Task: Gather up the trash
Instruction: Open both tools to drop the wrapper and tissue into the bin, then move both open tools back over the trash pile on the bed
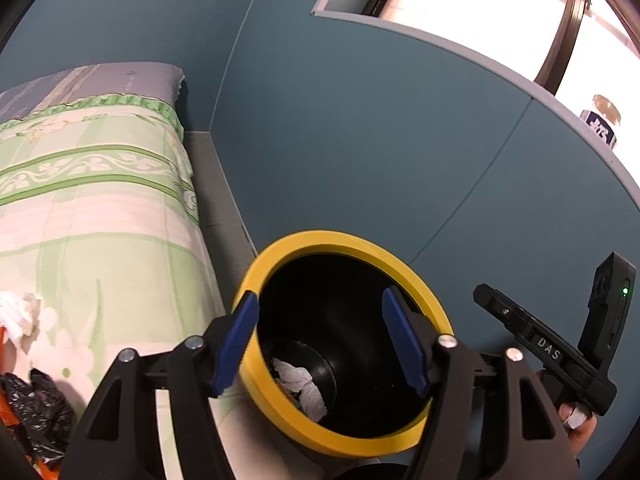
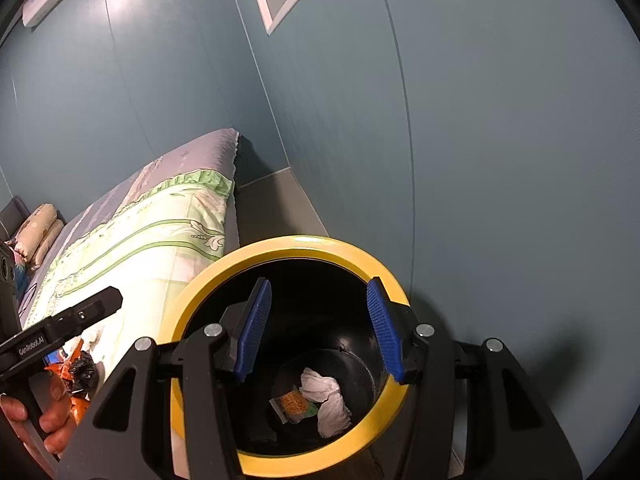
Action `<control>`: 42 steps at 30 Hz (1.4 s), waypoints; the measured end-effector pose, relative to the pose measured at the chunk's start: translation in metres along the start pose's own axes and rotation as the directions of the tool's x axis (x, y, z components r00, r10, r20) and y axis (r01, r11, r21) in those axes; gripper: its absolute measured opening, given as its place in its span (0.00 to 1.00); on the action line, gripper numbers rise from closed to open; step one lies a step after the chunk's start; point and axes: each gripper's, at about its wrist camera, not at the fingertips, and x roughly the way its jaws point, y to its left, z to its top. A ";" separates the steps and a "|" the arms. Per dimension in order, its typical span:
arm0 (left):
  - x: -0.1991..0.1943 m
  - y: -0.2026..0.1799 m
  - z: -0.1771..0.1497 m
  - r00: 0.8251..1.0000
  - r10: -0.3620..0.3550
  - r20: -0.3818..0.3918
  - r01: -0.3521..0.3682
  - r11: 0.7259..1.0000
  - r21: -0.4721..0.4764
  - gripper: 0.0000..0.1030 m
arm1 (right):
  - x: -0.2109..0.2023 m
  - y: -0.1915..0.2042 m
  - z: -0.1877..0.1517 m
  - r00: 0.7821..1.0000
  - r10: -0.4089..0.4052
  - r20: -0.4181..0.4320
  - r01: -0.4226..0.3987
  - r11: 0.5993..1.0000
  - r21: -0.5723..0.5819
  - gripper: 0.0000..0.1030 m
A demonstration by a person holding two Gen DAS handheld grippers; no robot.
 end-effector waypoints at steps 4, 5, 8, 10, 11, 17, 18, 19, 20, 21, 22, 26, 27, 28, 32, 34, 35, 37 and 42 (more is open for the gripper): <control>-0.019 0.006 0.001 0.999 0.028 0.034 -0.028 1.000 0.000 0.67 | -0.011 0.008 0.000 1.000 0.015 0.016 -0.015 1.000 -0.015 0.48; -0.025 0.009 0.001 0.999 0.033 0.043 -0.033 0.999 -0.005 0.68 | -0.014 0.012 0.000 1.000 0.019 0.020 -0.019 1.000 -0.021 0.49; -0.040 0.017 0.002 0.997 0.048 0.065 -0.047 0.999 -0.019 0.71 | -0.022 0.024 0.001 0.999 0.037 0.031 -0.035 0.999 -0.041 0.50; -0.049 0.023 0.003 0.995 0.064 0.080 -0.063 0.998 -0.023 0.73 | -0.029 0.034 0.001 0.998 0.052 0.041 -0.050 0.997 -0.059 0.53; -0.057 0.027 0.004 0.993 0.078 0.090 -0.076 0.997 -0.026 0.74 | -0.031 0.038 0.002 0.997 0.059 0.046 -0.056 0.996 -0.067 0.54; -0.098 0.047 0.003 0.982 0.136 0.134 -0.130 0.990 -0.051 0.79 | -0.047 0.071 0.000 0.992 0.112 0.066 -0.102 0.986 -0.133 0.59; -0.104 0.051 0.003 0.979 0.150 0.140 -0.144 0.988 -0.055 0.79 | -0.050 0.078 -0.001 0.990 0.124 0.066 -0.113 0.983 -0.147 0.60; -0.111 0.055 0.002 0.976 0.162 0.145 -0.155 0.986 -0.057 0.79 | -0.052 0.084 -0.002 0.989 0.133 0.067 -0.121 0.979 -0.162 0.61; -0.118 0.059 0.002 0.972 0.178 0.152 -0.170 0.984 -0.061 0.80 | -0.054 0.089 -0.003 0.988 0.140 0.068 -0.126 0.977 -0.172 0.62; -0.124 0.063 0.002 0.968 0.192 0.159 -0.183 0.981 -0.067 0.82 | -0.056 0.095 -0.004 0.987 0.148 0.068 -0.133 0.974 -0.182 0.63; -0.131 0.066 0.002 0.965 0.203 0.165 -0.194 0.978 -0.072 0.83 | -0.059 0.102 -0.006 0.984 0.163 0.068 -0.147 0.970 -0.195 0.63; -0.158 0.086 -0.001 0.950 0.252 0.183 -0.237 0.967 -0.097 0.84 | -0.067 0.123 -0.010 0.978 0.199 0.063 -0.180 0.957 -0.228 0.65; -0.165 0.090 -0.002 0.945 0.265 0.190 -0.250 0.963 -0.100 0.84 | -0.069 0.128 -0.011 0.976 0.208 0.062 -0.189 0.954 -0.235 0.65; -0.172 0.094 -0.004 0.941 0.276 0.197 -0.261 0.960 -0.101 0.84 | -0.071 0.133 -0.012 0.974 0.220 0.059 -0.199 0.949 -0.243 0.66; -0.199 0.110 -0.014 0.924 0.319 0.212 -0.300 0.946 -0.120 0.84 | -0.079 0.155 -0.018 0.964 0.261 0.051 -0.236 0.929 -0.285 0.68; -0.210 0.117 -0.019 0.915 0.341 0.217 -0.319 0.939 -0.129 0.86 | -0.084 0.166 -0.023 0.959 0.280 0.048 -0.253 0.918 -0.305 0.69; -0.217 0.121 -0.021 0.908 0.355 0.221 -0.332 0.933 -0.136 0.86 | -0.086 0.171 -0.026 0.956 0.290 0.044 -0.262 0.911 -0.317 0.70; -0.228 0.129 -0.026 0.900 0.375 0.223 -0.347 0.925 -0.153 0.86 | -0.089 0.182 -0.031 0.952 0.305 0.034 -0.277 0.901 -0.335 0.70; -0.253 0.154 -0.036 0.877 0.429 0.219 -0.391 0.899 -0.196 0.87 | -0.092 0.208 -0.047 0.942 0.336 -0.007 -0.314 0.872 -0.375 0.72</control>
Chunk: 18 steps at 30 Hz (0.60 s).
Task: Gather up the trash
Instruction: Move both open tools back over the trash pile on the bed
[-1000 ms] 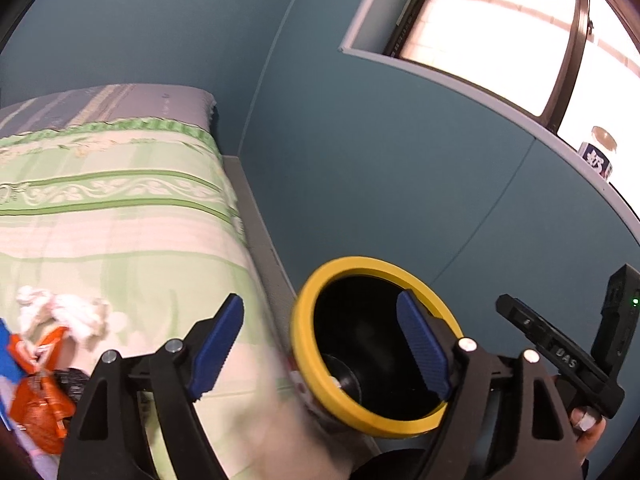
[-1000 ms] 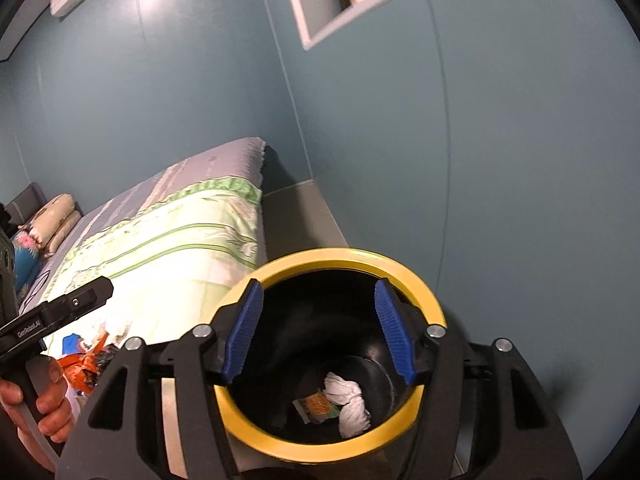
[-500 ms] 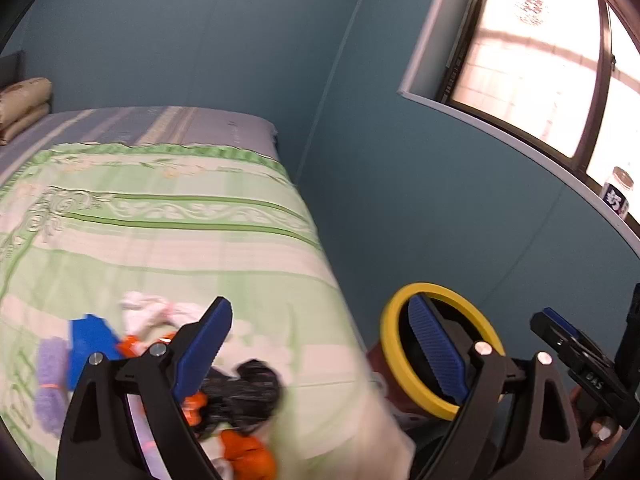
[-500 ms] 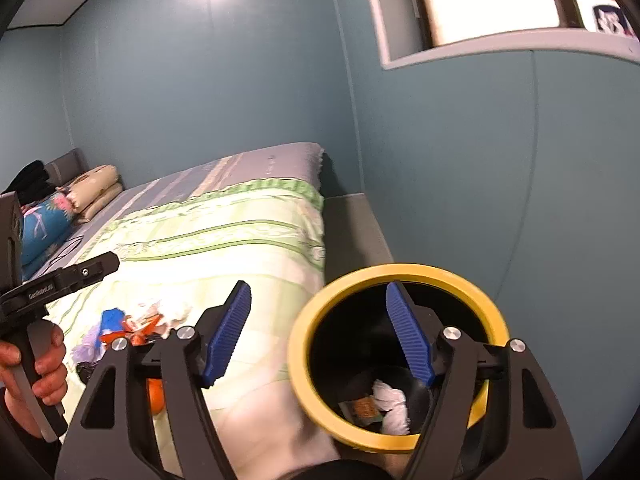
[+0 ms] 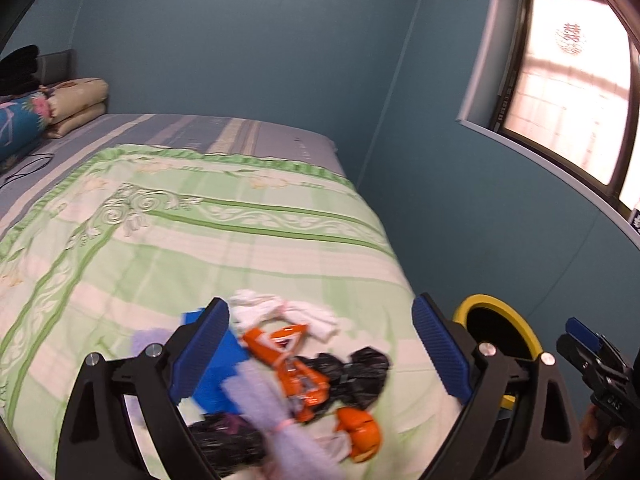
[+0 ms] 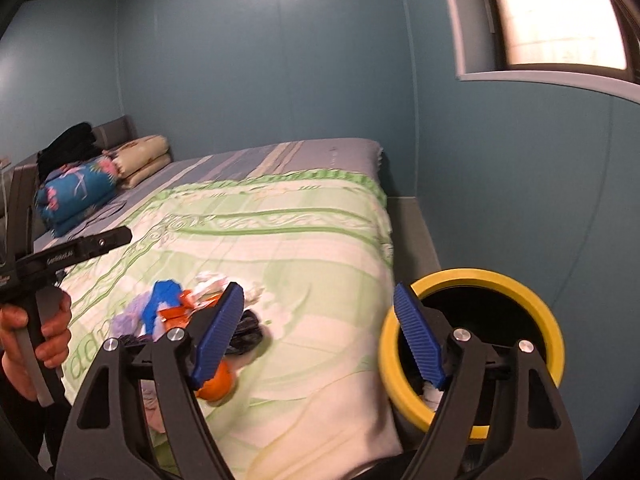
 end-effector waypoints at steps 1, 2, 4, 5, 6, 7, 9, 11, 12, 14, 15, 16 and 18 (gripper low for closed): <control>-0.003 0.007 -0.001 1.000 0.013 0.002 -0.013 1.000 -0.006 0.87 | 0.001 0.006 -0.002 1.000 0.008 -0.005 -0.008 1.000 -0.010 0.72; -0.005 0.013 -0.002 1.000 0.022 0.002 -0.022 1.000 -0.010 0.87 | 0.002 0.013 -0.002 1.000 0.019 -0.011 -0.019 1.000 -0.018 0.72; -0.010 0.025 -0.005 0.999 0.041 0.001 -0.041 0.999 -0.021 0.88 | 0.004 0.022 -0.005 0.999 0.039 -0.022 -0.040 0.999 -0.030 0.73; -0.010 0.030 -0.007 0.999 0.053 -0.002 -0.053 0.998 -0.026 0.88 | 0.005 0.027 -0.007 0.998 0.054 -0.029 -0.055 0.998 -0.036 0.74; -0.011 0.035 -0.009 0.998 0.064 -0.006 -0.064 0.998 -0.029 0.88 | 0.005 0.033 -0.009 0.997 0.066 -0.037 -0.067 0.997 -0.041 0.74; -0.012 0.040 -0.011 0.997 0.073 -0.010 -0.073 0.997 -0.032 0.88 | 0.006 0.039 -0.012 0.996 0.078 -0.047 -0.081 0.995 -0.050 0.75; -0.012 0.051 -0.016 0.995 0.094 -0.019 -0.095 0.994 -0.045 0.88 | 0.007 0.055 -0.018 0.993 0.099 -0.066 -0.104 0.992 -0.077 0.75; -0.013 0.063 -0.021 0.994 0.109 -0.028 -0.111 0.992 -0.062 0.88 | 0.008 0.068 -0.023 0.990 0.117 -0.082 -0.125 0.987 -0.098 0.75; -0.013 0.069 -0.024 0.993 0.118 -0.032 -0.120 0.990 -0.069 0.88 | 0.008 0.072 -0.025 0.988 0.127 -0.090 -0.136 0.985 -0.104 0.76; -0.014 0.078 -0.028 0.990 0.133 -0.041 -0.136 0.987 -0.081 0.88 | 0.010 0.084 -0.031 0.983 0.147 -0.109 -0.160 0.980 -0.118 0.76; -0.013 0.084 -0.031 0.989 0.140 -0.046 -0.144 0.986 -0.089 0.88 | 0.010 0.088 -0.033 0.981 0.154 -0.118 -0.168 0.978 -0.126 0.76; -0.013 0.087 -0.033 0.988 0.146 -0.050 -0.150 0.984 -0.093 0.88 | 0.011 0.094 -0.036 0.979 0.160 -0.126 -0.177 0.975 -0.136 0.76; -0.011 0.097 -0.039 0.985 0.162 -0.062 -0.168 0.980 -0.104 0.88 | 0.013 0.103 -0.042 0.974 0.174 -0.145 -0.196 0.969 -0.153 0.76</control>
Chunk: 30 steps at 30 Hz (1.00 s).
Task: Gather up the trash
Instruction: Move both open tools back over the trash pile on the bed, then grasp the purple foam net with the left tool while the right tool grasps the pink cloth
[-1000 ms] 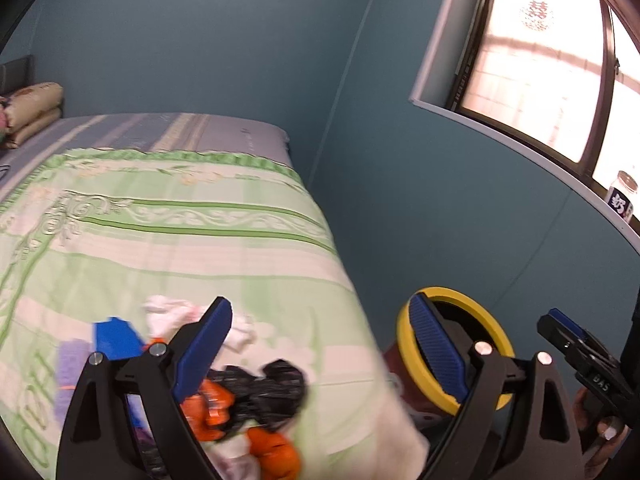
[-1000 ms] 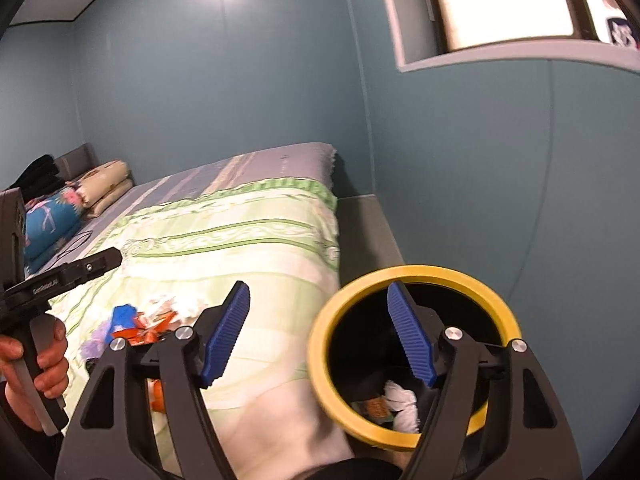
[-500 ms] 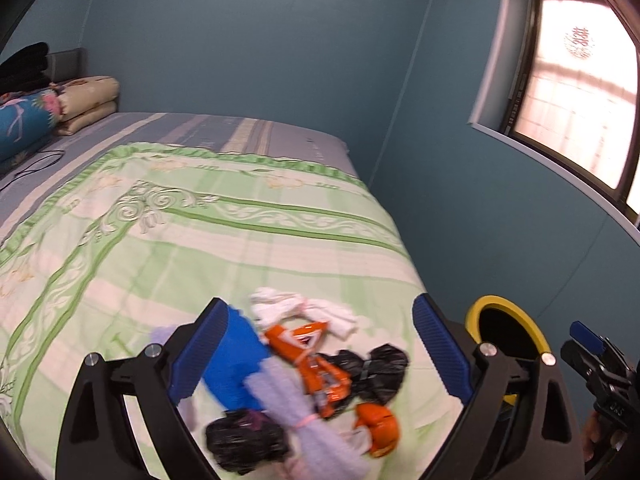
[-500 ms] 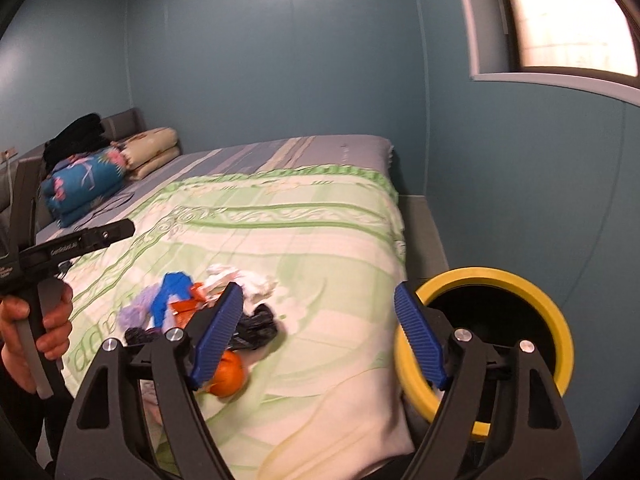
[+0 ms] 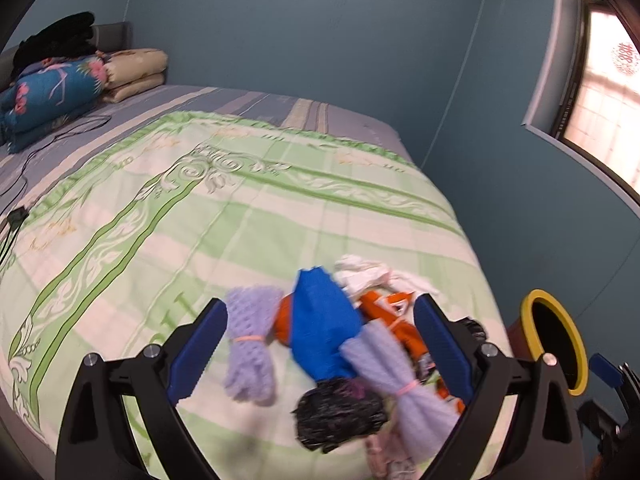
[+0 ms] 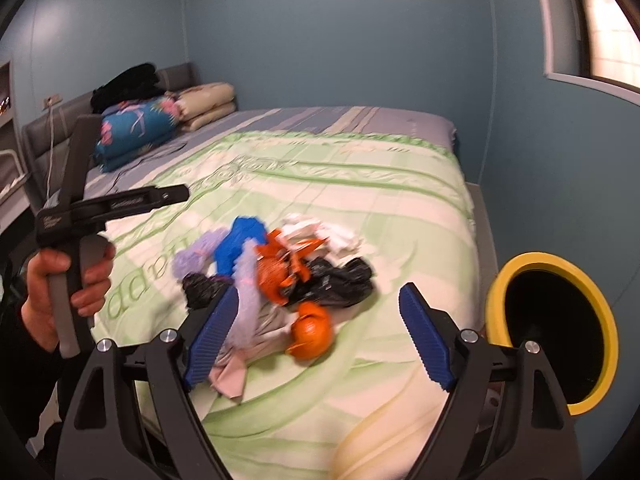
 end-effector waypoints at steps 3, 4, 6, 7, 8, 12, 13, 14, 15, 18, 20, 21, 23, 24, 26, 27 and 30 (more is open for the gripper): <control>0.008 0.014 -0.006 0.999 0.027 -0.020 -0.027 1.000 -0.014 0.88 | 0.008 0.015 -0.008 0.999 0.027 -0.031 -0.027 0.999 -0.028 0.76; 0.010 0.017 -0.007 0.999 0.032 -0.027 -0.033 0.999 -0.017 0.88 | 0.011 0.020 -0.011 0.998 0.035 -0.044 -0.037 0.999 -0.037 0.76; 0.017 0.026 -0.011 0.998 0.052 -0.046 -0.053 0.998 -0.027 0.88 | 0.018 0.030 -0.017 0.996 0.053 -0.075 -0.057 0.997 -0.060 0.76; 0.019 0.028 -0.012 0.997 0.056 -0.050 -0.057 0.998 -0.030 0.88 | 0.022 0.035 -0.021 0.994 0.062 -0.091 -0.069 0.995 -0.071 0.76; 0.022 0.032 -0.013 0.997 0.061 -0.056 -0.063 0.997 -0.035 0.88 | 0.027 0.040 -0.024 0.991 0.074 -0.111 -0.083 0.993 -0.080 0.76; 0.032 0.043 -0.019 0.994 0.080 -0.076 -0.084 0.996 -0.040 0.88 | 0.043 0.055 -0.037 0.980 0.100 -0.174 -0.120 0.987 -0.109 0.76; 0.034 0.045 -0.020 0.993 0.085 -0.082 -0.088 0.995 -0.039 0.88 | 0.047 0.058 -0.040 0.976 0.104 -0.189 -0.127 0.985 -0.116 0.76; 0.036 0.047 -0.022 0.993 0.088 -0.085 -0.091 0.995 -0.039 0.88 | 0.052 0.061 -0.043 0.972 0.110 -0.207 -0.136 0.984 -0.118 0.76; 0.038 0.048 -0.023 0.992 0.090 -0.089 -0.094 0.995 -0.040 0.88 | 0.057 0.064 -0.047 0.966 0.121 -0.229 -0.150 0.982 -0.115 0.76; 0.043 0.054 -0.027 0.991 0.089 -0.102 -0.095 0.994 -0.048 0.88 | 0.068 0.067 -0.053 0.949 0.153 -0.277 -0.185 0.978 -0.095 0.76; 0.048 0.057 -0.029 0.990 0.090 -0.113 -0.096 0.994 -0.051 0.88 | 0.077 0.071 -0.058 0.940 0.162 -0.301 -0.198 0.976 -0.090 0.75; 0.050 0.059 -0.030 0.989 0.090 -0.118 -0.097 0.994 -0.050 0.88 | 0.080 0.072 -0.059 0.937 0.163 -0.310 -0.200 0.975 -0.091 0.75; 0.054 0.060 -0.033 0.987 0.094 -0.128 -0.101 0.994 -0.046 0.88 | 0.086 0.076 -0.063 0.930 0.165 -0.329 -0.207 0.973 -0.097 0.73; 0.056 0.061 -0.034 0.987 0.094 -0.131 -0.101 0.994 -0.046 0.88 | 0.089 0.077 -0.063 0.928 0.165 -0.334 -0.209 0.973 -0.099 0.70; 0.059 0.062 -0.035 0.987 0.092 -0.135 -0.099 0.994 -0.048 0.88 | 0.095 0.079 -0.065 0.922 0.164 -0.350 -0.213 0.971 -0.105 0.69; 0.060 0.063 -0.035 0.987 0.092 -0.134 -0.100 0.994 -0.051 0.88 | 0.097 0.080 -0.066 0.920 0.166 -0.355 -0.216 0.971 -0.105 0.69; 0.064 0.063 -0.036 0.986 0.092 -0.137 -0.099 0.994 -0.049 0.88 | 0.105 0.081 -0.068 0.915 0.167 -0.368 -0.216 0.971 -0.097 0.67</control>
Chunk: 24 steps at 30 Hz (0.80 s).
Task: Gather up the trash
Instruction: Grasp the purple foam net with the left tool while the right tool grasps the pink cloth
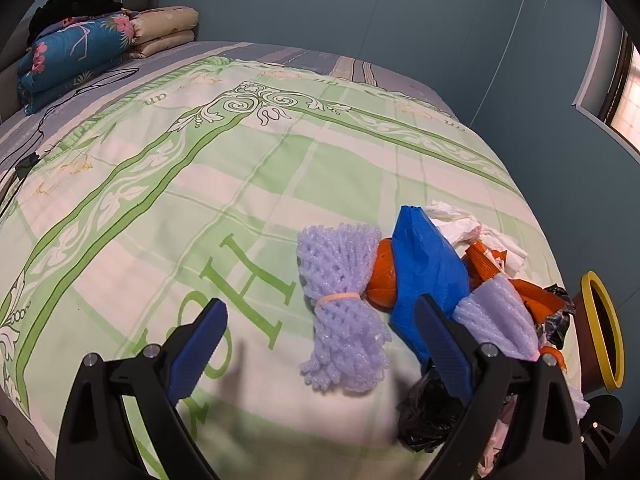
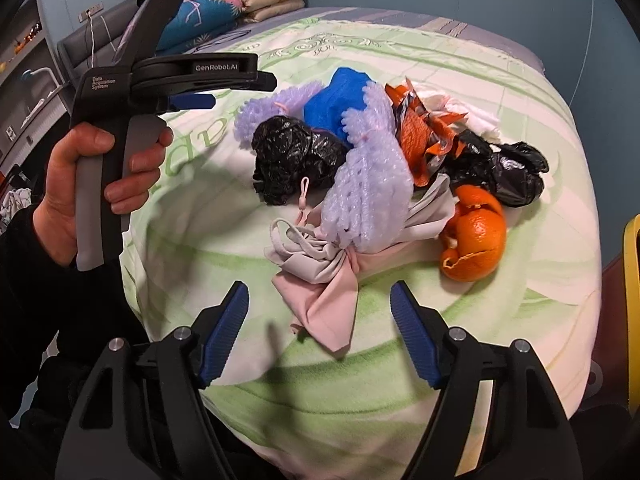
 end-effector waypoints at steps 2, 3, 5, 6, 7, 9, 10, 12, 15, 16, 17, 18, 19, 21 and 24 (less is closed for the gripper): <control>0.003 0.001 0.000 1.000 0.005 0.000 -0.005 1.000 -0.005 0.88 | 0.003 0.000 0.000 1.000 0.007 -0.003 -0.007 1.000 0.003 0.67; 0.004 0.001 0.000 1.000 0.003 -0.001 -0.003 1.000 -0.007 0.88 | 0.004 0.001 0.000 1.000 0.010 -0.006 -0.010 1.000 0.000 0.67; 0.007 0.002 0.000 1.000 -0.001 -0.004 0.001 1.000 -0.010 0.88 | 0.008 0.003 0.001 1.000 0.012 -0.014 -0.012 1.000 -0.008 0.66; 0.008 0.001 0.001 1.000 -0.002 -0.005 0.002 1.000 -0.010 0.88 | 0.009 0.004 0.001 1.000 0.013 -0.016 -0.013 1.000 -0.010 0.66; 0.010 0.001 0.001 1.000 -0.003 -0.008 0.003 1.000 -0.009 0.88 | 0.012 0.005 0.002 1.000 0.016 -0.019 -0.016 1.000 -0.012 0.65; 0.013 0.000 0.001 1.000 -0.004 -0.013 0.004 1.000 -0.007 0.88 | 0.015 0.008 0.003 1.000 0.016 -0.025 -0.016 1.000 -0.017 0.64; 0.015 0.000 0.002 1.000 -0.004 -0.015 0.004 1.000 -0.007 0.87 | 0.017 0.008 0.003 1.000 0.015 -0.028 -0.015 1.000 -0.017 0.63; 0.019 -0.002 0.002 1.000 -0.007 -0.025 0.007 1.000 -0.010 0.86 | 0.020 0.008 0.004 0.999 0.014 -0.035 -0.014 1.000 -0.016 0.58; 0.025 -0.004 0.000 0.999 -0.005 -0.041 0.005 1.000 0.001 0.76 | 0.025 0.009 0.004 0.999 0.006 -0.051 -0.007 1.000 -0.018 0.49; 0.027 -0.005 -0.001 0.999 0.002 -0.046 -0.002 1.000 0.002 0.71 | 0.026 0.009 0.004 0.999 0.001 -0.053 -0.002 1.000 -0.020 0.48; 0.029 -0.005 -0.002 0.999 0.014 -0.051 -0.014 1.000 -0.002 0.70 | 0.026 0.008 0.003 0.999 0.000 -0.051 -0.001 1.000 -0.020 0.47; 0.030 -0.003 -0.002 0.998 0.017 -0.056 -0.018 1.000 -0.012 0.67 | 0.026 0.008 0.003 0.999 -0.002 -0.052 0.001 1.000 -0.020 0.45; 0.031 -0.002 -0.003 0.998 0.015 -0.061 -0.016 1.000 -0.025 0.61 | 0.026 0.008 0.003 0.999 -0.002 -0.051 0.001 1.000 -0.019 0.44; 0.034 0.001 -0.003 0.997 0.007 -0.078 -0.010 0.999 -0.045 0.51 | 0.027 0.006 0.003 0.999 -0.002 -0.052 0.002 1.000 -0.014 0.40; 0.037 0.002 -0.004 0.996 0.016 -0.092 -0.021 0.999 -0.045 0.35 | 0.028 0.002 0.005 0.999 -0.003 -0.052 0.003 1.000 0.000 0.33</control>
